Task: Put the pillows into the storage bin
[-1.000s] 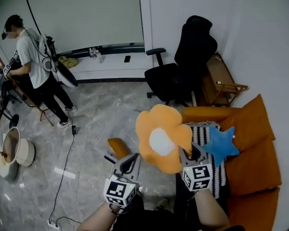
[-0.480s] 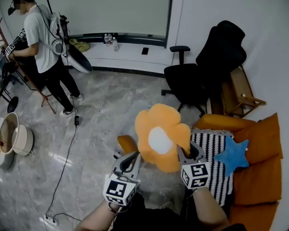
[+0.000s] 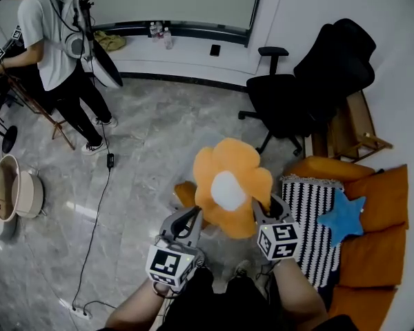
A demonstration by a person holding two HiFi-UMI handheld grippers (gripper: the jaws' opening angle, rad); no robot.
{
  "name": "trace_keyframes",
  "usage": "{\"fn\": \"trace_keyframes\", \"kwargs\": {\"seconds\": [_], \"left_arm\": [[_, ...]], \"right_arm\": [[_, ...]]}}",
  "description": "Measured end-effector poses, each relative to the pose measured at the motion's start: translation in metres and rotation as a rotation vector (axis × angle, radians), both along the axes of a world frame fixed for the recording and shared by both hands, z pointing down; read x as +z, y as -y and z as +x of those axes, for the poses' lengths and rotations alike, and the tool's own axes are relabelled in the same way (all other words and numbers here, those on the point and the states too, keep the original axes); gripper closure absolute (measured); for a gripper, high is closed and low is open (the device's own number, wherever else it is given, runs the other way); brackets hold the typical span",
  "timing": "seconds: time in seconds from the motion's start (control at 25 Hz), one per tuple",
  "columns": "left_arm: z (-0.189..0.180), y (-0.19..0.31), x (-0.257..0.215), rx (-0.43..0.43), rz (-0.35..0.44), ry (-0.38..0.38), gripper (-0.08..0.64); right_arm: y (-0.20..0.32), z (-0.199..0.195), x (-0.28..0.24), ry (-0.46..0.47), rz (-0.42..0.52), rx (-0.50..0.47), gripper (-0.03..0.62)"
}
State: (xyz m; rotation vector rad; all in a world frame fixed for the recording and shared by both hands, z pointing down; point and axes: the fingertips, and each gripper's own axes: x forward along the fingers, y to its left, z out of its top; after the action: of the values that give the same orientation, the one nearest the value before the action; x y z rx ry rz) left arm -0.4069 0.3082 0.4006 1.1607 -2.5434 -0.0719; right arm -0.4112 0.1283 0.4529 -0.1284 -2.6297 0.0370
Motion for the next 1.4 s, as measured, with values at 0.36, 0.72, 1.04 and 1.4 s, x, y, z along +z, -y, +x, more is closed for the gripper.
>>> {"fn": "trace_keyframes", "kwargs": {"seconds": [0.36, 0.72, 1.04, 1.4], "left_arm": [[-0.041, 0.005, 0.052, -0.055, 0.032, -0.025, 0.552], [-0.076, 0.034, 0.164, -0.136, 0.004, -0.137, 0.552], [-0.082, 0.054, 0.268, -0.165, -0.013, -0.241, 0.552], [-0.089, 0.065, 0.337, -0.182, -0.026, -0.294, 0.552]], "right_arm": [[-0.001, -0.054, 0.072, -0.092, -0.047, -0.034, 0.459], [0.012, -0.105, 0.213, -0.214, -0.102, -0.088, 0.46], [0.016, -0.124, 0.341, -0.313, -0.187, -0.084, 0.46], [0.011, -0.149, 0.427, -0.36, -0.25, -0.108, 0.459]]}}
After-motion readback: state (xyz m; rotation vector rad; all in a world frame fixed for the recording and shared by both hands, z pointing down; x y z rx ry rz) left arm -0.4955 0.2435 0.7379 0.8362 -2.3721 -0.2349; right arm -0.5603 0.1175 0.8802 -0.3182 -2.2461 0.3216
